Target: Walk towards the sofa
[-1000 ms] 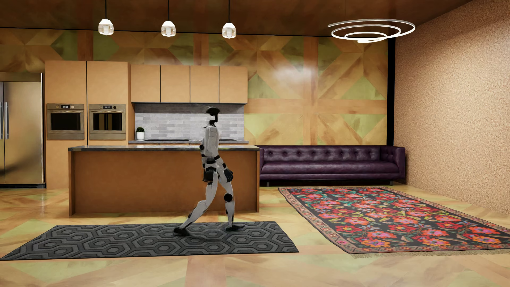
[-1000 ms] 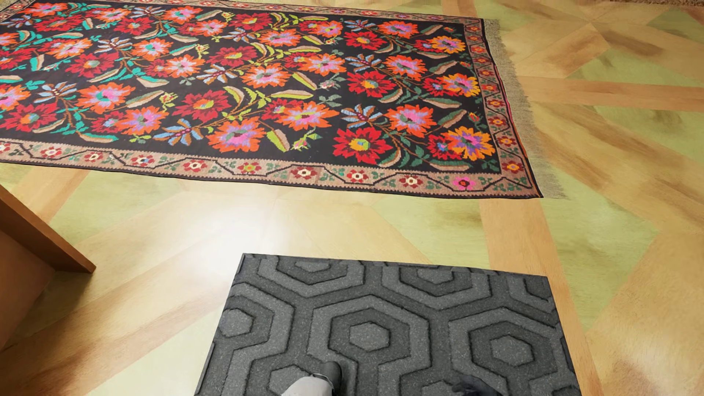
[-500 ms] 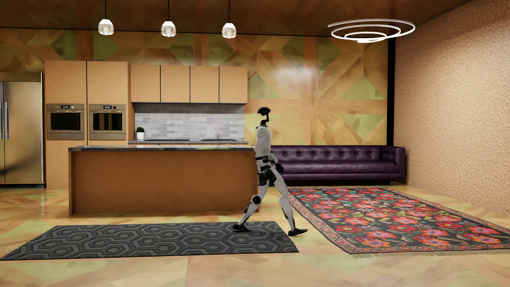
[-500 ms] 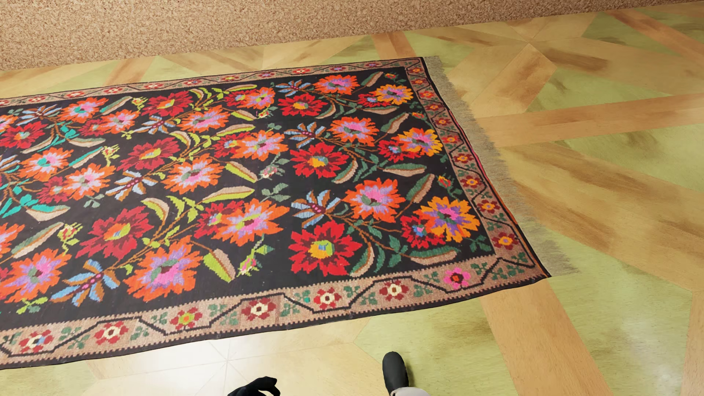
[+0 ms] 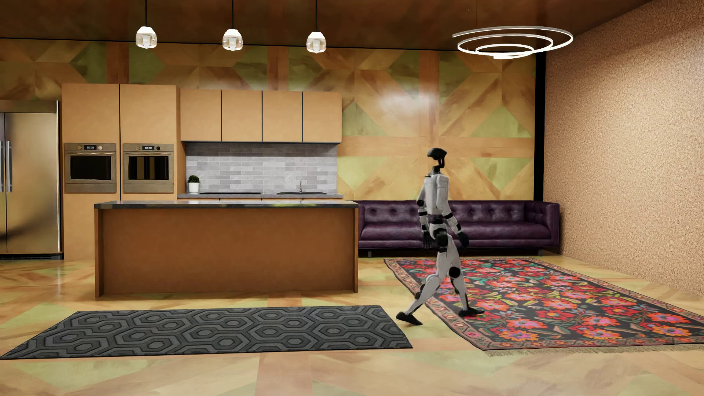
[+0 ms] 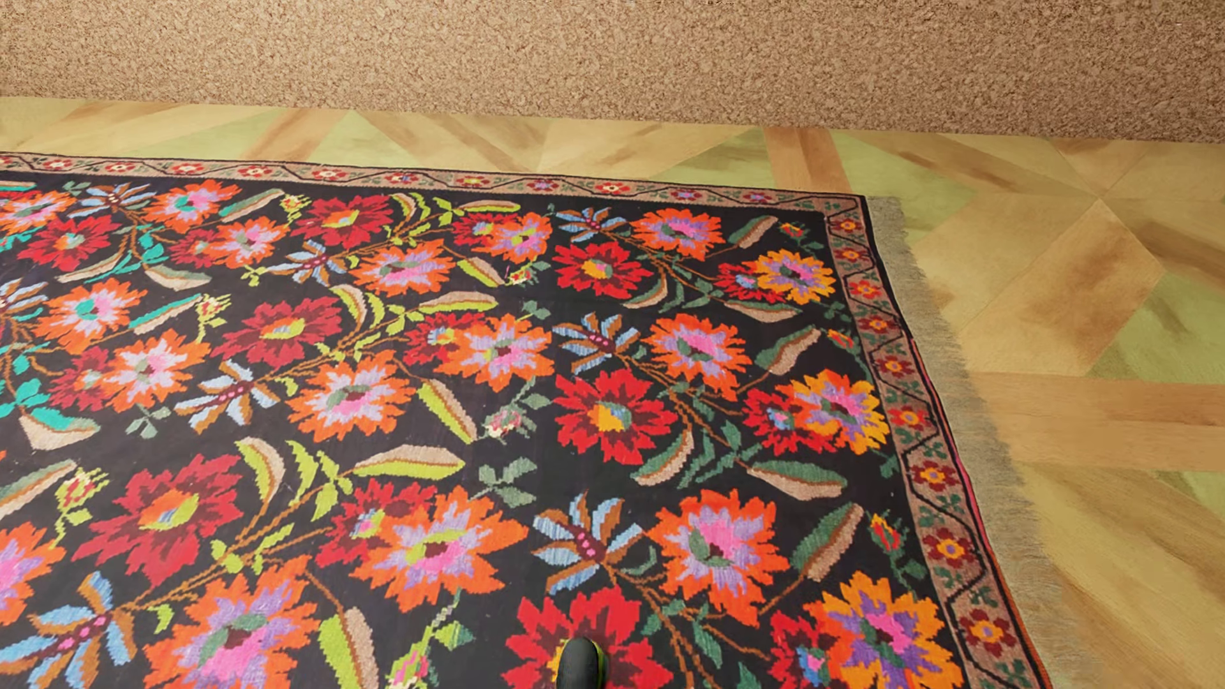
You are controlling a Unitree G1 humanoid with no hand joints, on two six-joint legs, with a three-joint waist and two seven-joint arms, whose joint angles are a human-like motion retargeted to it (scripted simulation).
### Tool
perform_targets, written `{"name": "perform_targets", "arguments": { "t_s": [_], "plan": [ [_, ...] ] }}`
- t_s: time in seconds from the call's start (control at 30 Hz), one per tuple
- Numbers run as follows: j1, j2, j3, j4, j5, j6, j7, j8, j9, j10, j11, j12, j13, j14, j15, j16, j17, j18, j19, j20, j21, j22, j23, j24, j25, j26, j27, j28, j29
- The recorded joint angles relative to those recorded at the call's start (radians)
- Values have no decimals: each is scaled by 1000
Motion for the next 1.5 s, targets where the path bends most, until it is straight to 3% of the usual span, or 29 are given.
{"name": "perform_targets", "arguments": {
  "t_s": [0.03, 0.07, 0.1, 0.13, 0.17, 0.2, 0.23, 0.3, 0.33, 0.4, 0.43, 0.47, 0.5, 0.53, 0.6, 0.63, 0.77, 0.83, 0.9, 0.93, 1.0, 1.03, 1.1, 1.13, 1.2, 1.27, 1.33, 1.43, 1.5],
  "plan": [
    [-34, 30, 17, -17, -5, -13, 0, 0, 9, 360, 29, 10, 8, -345, -6, 3, 6, 0, 0, -16, -35, 13, 10, 0, 0, 0, 0, 0, 0],
    [-37, 46, 21, -51, -15, -29, 0, 0, 9, 394, 96, 20, 24, -229, 37, 7, 15, 0, 0, -18, -67, 23, 36, 0, 0, 0, 0, 0, 0],
    [-37, -8, 15, -106, -68, -72, 0, 0, 5, 396, 266, 30, 37, -60, 179, 10, 33, 0, 0, -4, -78, 35, 68, 0, 0, 0, 0, 0, 0],
    [-16, -64, -4, -147, -111, -92, 0, 0, 25, 468, 496, 35, 60, 54, 366, 15, 48, 0, 0, -12, -69, 52, 114, 0, 0, 0, 0, 0, 0],
    [19, -179, -23, -179, -140, -98, 0, 0, 37, 501, 722, 27, 78, 77, 352, 19, 54, 0, 0, 4, -62, 45, 138, 0, 0, 0, 0, 0, 0],
    [100, -284, -25, -194, -156, -97, 0, 0, 69, 488, 830, 19, 85, 62, 239, 26, 56, 0, 0, 32, -41, 18, 157, 0, 0, 0, 0, 0, 0],
    [165, -382, -72, -186, -146, -69, 0, 0, 73, 467, 793, 0, 89, 9, 196, 23, 56, 0, 0, 59, -17, 2, 186, 0, 0, 0, 0, 0, 0],
    [286, -483, -186, -180, -134, -11, 0, 0, 79, 442, 459, -41, 123, -118, 165, 39, 36, 0, 0, 70, -4, -83, 193, 0, 0, 0, 0, 0, 0],
    [341, -506, -211, -176, -139, 12, 0, 0, 69, 417, 243, -63, 154, -183, 209, 38, 29, 0, 0, 99, -25, -109, 189, 0, 0, 0, 0, 0, 0],
    [396, -567, -239, -160, -161, 41, 0, 0, 34, 422, 3, -99, 202, -310, 730, 60, 30, 0, 0, 168, -24, -175, 195, 0, 0, 0, 0, 0, 0],
    [445, -584, -258, -159, -188, 35, 0, 0, 29, 439, 35, -111, 227, -380, 802, 76, 31, 0, 0, 190, -17, -202, 198, 0, 0, 0, 0, 0, 0],
    [504, -557, -282, -159, -198, 35, 0, 0, 43, 480, 124, -117, 250, -415, 678, 86, 32, 0, 0, 198, -28, -225, 194, 0, 0, 0, 0, 0, 0],
    [485, -538, -306, -142, -172, 56, 0, 0, 43, 563, 160, -123, 236, -371, 525, 80, 29, 0, 0, 215, 1, -230, 215, 0, 0, 0, 0, 0, 0],
    [434, -507, -332, -123, -176, 76, 0, 0, 49, 675, 200, -135, 211, -246, 418, 44, 28, 0, 0, 254, 12, -206, 239, 0, 0, 0, 0, 0, 0],
    [326, -425, -298, -84, -209, 111, 0, 0, 71, 776, 182, -167, 145, 21, 322, 8, -8, 0, 0, 164, 14, -198, 265, 0, 0, 0, 0, 0, 0],
    [252, -386, -264, -65, -239, 115, 0, 0, 68, 796, 162, -152, 135, 52, 295, 1, -13, 0, 0, 151, -26, -219, 245, 0, 0, 0, 0, 0, 0],
    [11, -191, -147, 27, -295, 79, 0, 0, 48, 678, 119, -61, 131, -18, 167, -14, -13, 0, 0, 52, -50, -137, 122, 0, 0, 0, 0, 0, 0],
    [-84, -84, -91, 55, -274, 55, 0, 0, 35, 529, 80, -3, 116, -64, 123, -3, -3, 0, 0, 46, -42, -92, 69, 0, 0, 0, 0, 0, 0],
    [-158, -3, -32, 79, -234, 43, 0, 0, 28, 432, 50, 44, 81, -209, 73, 16, -10, 0, 0, 4, -43, -34, 30, 0, 0, 0, 0, 0, 0],
    [-189, 18, 15, 100, -232, 32, 0, 0, 34, 426, 57, 64, 50, -207, 49, 25, -17, 0, 0, -26, -15, -3, 15, 0, 0, 0, 0, 0, 0],
    [-283, 80, 92, 105, -258, -7, 0, 0, 60, 559, 78, 97, 4, 79, 78, 35, -31, 0, 0, -51, -6, 52, -1, 0, 0, 0, 0, 0, 0],
    [-302, 105, 108, 79, -272, -28, 0, 0, 65, 621, 92, 88, 8, 113, 153, 33, -31, 0, 0, -79, -30, 93, 0, 0, 0, 0, 0, 0, 0],
    [-239, 5, 108, 22, -289, -49, 0, 0, 34, 654, 256, 100, 42, -4, 357, 28, -25, 0, 0, -94, -31, 106, 43, 0, 0, 0, 0, 0, 0],
    [-191, -83, 52, -10, -265, -54, 0, 0, 27, 654, 396, 112, 48, -71, 366, 27, -20, 0, 0, -64, -21, 77, 68, 0, 0, 0, 0, 0, 0],
    [4, -241, -73, -105, -230, -69, 0, 0, 68, 571, 688, 60, 82, -150, 266, 31, -12, 0, 0, -90, 5, 25, 85, 0, 0, 0, 0, 0, 0],
    [228, -450, -169, -155, -167, -63, 0, 0, 84, 445, 780, -20, 135, -261, 132, 37, -8, 0, 0, -28, 52, -65, 108, 0, 0, 0, 0, 0, 0],
    [419, -626, -279, -137, -120, -52, 0, 0, 84, 359, 617, -89, 189, -374, 112, 49, -9, 0, 0, 95, 99, -177, 139, 0, 0, 0, 0, 0, 0],
    [638, -751, -391, -98, -125, -54, 0, 0, 48, 281, 125, -212, 263, -524, 206, 70, -3, 0, 0, 265, 130, -334, 174, 0, 0, 0, 0, 0, 0],
    [735, -796, -437, -71, -142, -65, 0, 0, 13, 275, -37, -269, 299, -551, 179, 92, -5, 0, 0, 326, 136, -417, 180, 0, 0, 0, 0, 0, 0]
  ]
}}
